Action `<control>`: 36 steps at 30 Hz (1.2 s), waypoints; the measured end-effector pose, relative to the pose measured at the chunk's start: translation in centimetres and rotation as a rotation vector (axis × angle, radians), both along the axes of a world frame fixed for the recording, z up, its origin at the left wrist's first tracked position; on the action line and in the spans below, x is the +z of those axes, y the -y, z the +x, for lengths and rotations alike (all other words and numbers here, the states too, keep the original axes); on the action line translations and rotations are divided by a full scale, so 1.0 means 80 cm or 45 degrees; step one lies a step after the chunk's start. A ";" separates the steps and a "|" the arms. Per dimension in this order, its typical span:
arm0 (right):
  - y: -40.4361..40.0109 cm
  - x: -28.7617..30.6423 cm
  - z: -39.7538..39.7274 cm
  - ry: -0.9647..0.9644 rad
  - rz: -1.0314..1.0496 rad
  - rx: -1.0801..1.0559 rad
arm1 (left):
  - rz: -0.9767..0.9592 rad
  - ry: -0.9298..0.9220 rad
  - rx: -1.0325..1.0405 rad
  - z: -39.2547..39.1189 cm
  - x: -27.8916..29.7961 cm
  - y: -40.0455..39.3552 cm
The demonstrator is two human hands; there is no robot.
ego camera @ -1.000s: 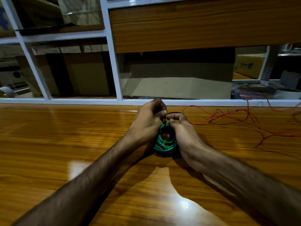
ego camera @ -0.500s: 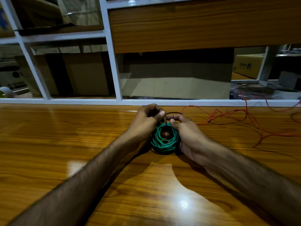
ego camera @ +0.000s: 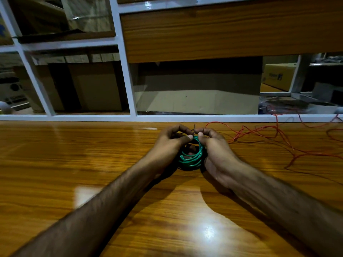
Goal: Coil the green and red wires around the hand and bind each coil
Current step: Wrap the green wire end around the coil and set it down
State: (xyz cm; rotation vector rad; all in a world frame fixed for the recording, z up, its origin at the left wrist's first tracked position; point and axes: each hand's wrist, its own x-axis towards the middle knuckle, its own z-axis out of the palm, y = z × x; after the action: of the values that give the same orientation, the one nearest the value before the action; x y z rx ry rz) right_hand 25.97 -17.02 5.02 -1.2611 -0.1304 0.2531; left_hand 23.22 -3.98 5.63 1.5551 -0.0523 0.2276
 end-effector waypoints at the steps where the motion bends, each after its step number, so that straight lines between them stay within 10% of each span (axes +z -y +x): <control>1: 0.001 0.002 0.000 -0.021 0.024 0.001 | -0.003 -0.004 0.000 0.000 0.000 -0.001; 36: 0.040 0.025 0.024 0.305 -0.398 0.125 | 0.293 0.085 0.033 -0.003 0.008 -0.017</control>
State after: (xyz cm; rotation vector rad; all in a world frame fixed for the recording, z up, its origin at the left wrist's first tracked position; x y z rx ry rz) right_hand 27.88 -20.20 6.99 -1.5966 -0.3700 0.2111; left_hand 22.96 -2.59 6.29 1.7779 -0.1145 0.3026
